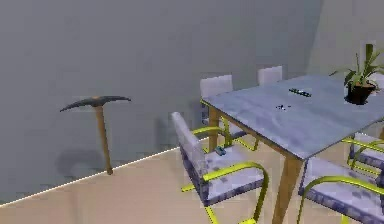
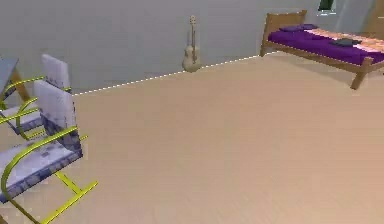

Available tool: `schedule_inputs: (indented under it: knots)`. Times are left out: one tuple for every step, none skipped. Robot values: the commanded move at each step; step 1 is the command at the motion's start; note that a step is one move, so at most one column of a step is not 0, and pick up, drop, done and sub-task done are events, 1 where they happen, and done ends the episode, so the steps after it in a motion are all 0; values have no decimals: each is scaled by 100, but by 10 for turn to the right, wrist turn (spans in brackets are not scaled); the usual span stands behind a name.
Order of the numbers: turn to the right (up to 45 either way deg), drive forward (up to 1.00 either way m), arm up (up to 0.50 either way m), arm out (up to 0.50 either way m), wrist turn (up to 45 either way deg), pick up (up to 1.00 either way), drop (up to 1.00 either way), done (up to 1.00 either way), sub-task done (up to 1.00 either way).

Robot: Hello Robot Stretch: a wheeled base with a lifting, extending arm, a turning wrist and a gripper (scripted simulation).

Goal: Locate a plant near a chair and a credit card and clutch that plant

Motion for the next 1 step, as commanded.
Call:
schedule_inputs:
  knots:
    - [450,0,0,0,0,0,0,0,0]
